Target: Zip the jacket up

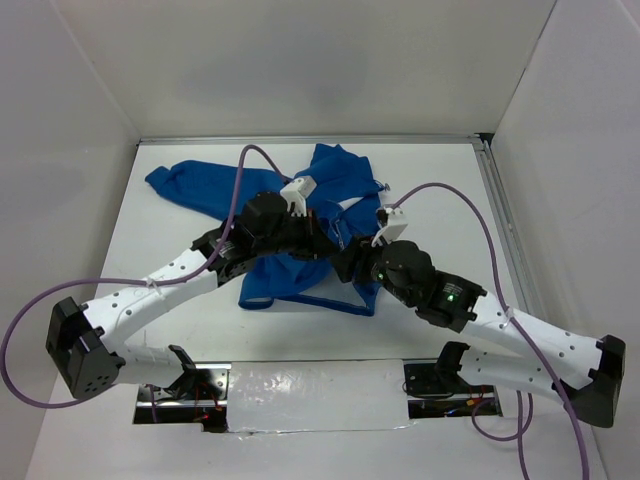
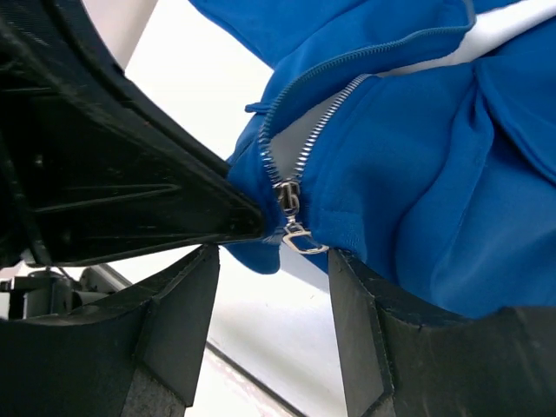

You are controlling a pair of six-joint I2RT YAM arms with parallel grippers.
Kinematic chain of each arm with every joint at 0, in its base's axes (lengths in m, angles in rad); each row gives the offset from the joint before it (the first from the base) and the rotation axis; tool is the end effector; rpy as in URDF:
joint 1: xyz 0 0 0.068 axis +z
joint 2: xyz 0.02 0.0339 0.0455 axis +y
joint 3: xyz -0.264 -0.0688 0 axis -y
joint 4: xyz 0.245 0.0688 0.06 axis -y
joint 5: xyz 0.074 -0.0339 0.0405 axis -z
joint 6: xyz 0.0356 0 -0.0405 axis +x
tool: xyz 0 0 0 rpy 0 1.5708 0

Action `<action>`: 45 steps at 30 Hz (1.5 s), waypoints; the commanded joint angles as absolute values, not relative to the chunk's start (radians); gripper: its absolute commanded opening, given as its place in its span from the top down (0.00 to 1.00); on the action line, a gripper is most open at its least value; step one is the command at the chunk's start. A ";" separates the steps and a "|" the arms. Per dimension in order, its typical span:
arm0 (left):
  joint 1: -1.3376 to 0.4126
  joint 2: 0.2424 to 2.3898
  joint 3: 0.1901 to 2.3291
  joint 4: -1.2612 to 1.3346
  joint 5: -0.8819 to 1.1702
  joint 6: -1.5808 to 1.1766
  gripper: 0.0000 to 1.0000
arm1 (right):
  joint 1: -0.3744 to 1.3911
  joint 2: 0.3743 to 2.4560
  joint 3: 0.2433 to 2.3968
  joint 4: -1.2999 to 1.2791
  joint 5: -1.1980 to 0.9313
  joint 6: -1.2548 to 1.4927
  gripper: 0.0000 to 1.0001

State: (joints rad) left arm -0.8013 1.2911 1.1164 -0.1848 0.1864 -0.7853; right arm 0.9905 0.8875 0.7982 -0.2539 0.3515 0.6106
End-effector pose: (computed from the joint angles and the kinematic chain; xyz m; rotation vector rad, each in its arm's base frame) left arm 0.2046 -0.2207 0.3454 0.1547 2.1262 -1.1894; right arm 0.1220 0.1638 0.3200 -0.1285 1.9596 0.7445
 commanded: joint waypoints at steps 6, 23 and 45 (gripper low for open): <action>-0.801 1.253 1.123 -0.153 0.232 -0.775 1.00 | 0.884 0.896 0.761 -0.109 0.227 0.557 0.41; -0.802 1.287 1.160 -0.170 0.262 -0.747 1.00 | 0.939 0.982 0.799 -0.179 0.458 0.457 0.49; -0.801 1.312 1.144 -0.172 0.244 -0.746 1.00 | 1.035 1.005 0.827 -0.162 0.460 0.477 0.86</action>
State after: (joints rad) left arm -0.7872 1.3067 1.1175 -0.2111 0.1986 -0.7555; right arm 1.0183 1.0344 0.7689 -0.1867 0.4320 0.4561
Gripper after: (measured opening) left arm 0.118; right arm 0.294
